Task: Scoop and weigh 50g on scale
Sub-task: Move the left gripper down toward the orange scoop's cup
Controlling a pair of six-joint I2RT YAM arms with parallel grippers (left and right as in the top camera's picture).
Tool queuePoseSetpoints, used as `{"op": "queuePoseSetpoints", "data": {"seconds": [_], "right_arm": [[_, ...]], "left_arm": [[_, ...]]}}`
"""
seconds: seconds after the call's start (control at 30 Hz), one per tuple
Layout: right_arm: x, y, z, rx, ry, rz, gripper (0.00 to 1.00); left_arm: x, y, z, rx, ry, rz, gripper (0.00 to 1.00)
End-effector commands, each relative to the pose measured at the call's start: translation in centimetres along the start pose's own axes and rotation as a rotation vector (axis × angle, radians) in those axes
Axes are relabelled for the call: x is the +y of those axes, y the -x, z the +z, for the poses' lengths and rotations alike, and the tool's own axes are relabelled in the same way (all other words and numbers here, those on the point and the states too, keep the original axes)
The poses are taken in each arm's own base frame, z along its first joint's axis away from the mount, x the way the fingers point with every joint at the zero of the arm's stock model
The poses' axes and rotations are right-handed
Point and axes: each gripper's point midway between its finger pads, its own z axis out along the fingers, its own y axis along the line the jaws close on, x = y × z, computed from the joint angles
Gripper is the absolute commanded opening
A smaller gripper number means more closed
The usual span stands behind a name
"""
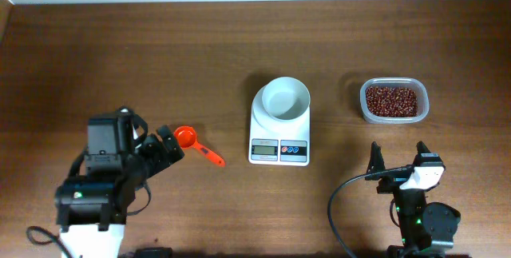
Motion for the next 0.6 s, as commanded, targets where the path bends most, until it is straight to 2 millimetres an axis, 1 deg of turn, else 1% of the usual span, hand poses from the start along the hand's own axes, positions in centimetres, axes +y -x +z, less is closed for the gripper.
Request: {"op": "queuePoseSetpoints", "data": {"seconds": [0.0, 0.07, 0.13, 0.17, 0.2, 0.23, 0.33, 0.37, 0.43, 0.5, 0.57], "right_arm": [[0.1, -0.4, 0.1, 0.008, 0.003, 0.007, 0.99], [0.1, -0.4, 0.1, 0.008, 0.003, 0.006, 0.99], [0.1, -0.4, 0.1, 0.008, 0.003, 0.007, 0.99], [0.1, -0.4, 0.1, 0.008, 0.003, 0.007, 0.99], [0.1, -0.4, 0.1, 0.008, 0.003, 0.007, 0.99], [0.1, -0.4, 0.1, 0.008, 0.003, 0.007, 0.99], [0.1, -0.4, 0.1, 0.008, 0.003, 0.007, 0.99], [0.1, -0.4, 0.1, 0.008, 0.003, 0.007, 0.99], [0.1, -0.4, 0.1, 0.008, 0.003, 0.007, 0.99], [0.1, -0.4, 0.1, 0.009, 0.003, 0.006, 0.99], [0.1, -0.4, 0.1, 0.008, 0.003, 0.006, 0.99]], "left_arm": [[2.7, -1.1, 2.8, -0.014, 0.120, -0.227, 0.99], [2.6, -1.0, 4.5, -0.044, 0.098, -0.338, 0.99], [2.5, -0.9, 5.3, -0.061, 0.084, -0.407, 0.99], [2.6, -1.1, 5.6, -0.055, 0.088, -0.410, 1.00], [2.7, -1.4, 6.0, -0.039, 0.095, -0.409, 0.93], [2.7, -1.7, 6.4, -0.022, 0.099, -0.413, 0.90], [2.6, -2.4, 7.9, 0.038, 0.123, -0.484, 0.88], [2.5, -2.5, 8.5, 0.053, 0.129, -0.485, 0.79], [2.0, -2.9, 10.0, 0.105, 0.129, -0.486, 0.67], [1.6, -3.2, 11.3, 0.140, 0.131, -0.487, 0.61], [1.6, -3.5, 12.9, 0.176, 0.149, -0.487, 0.52]]}}
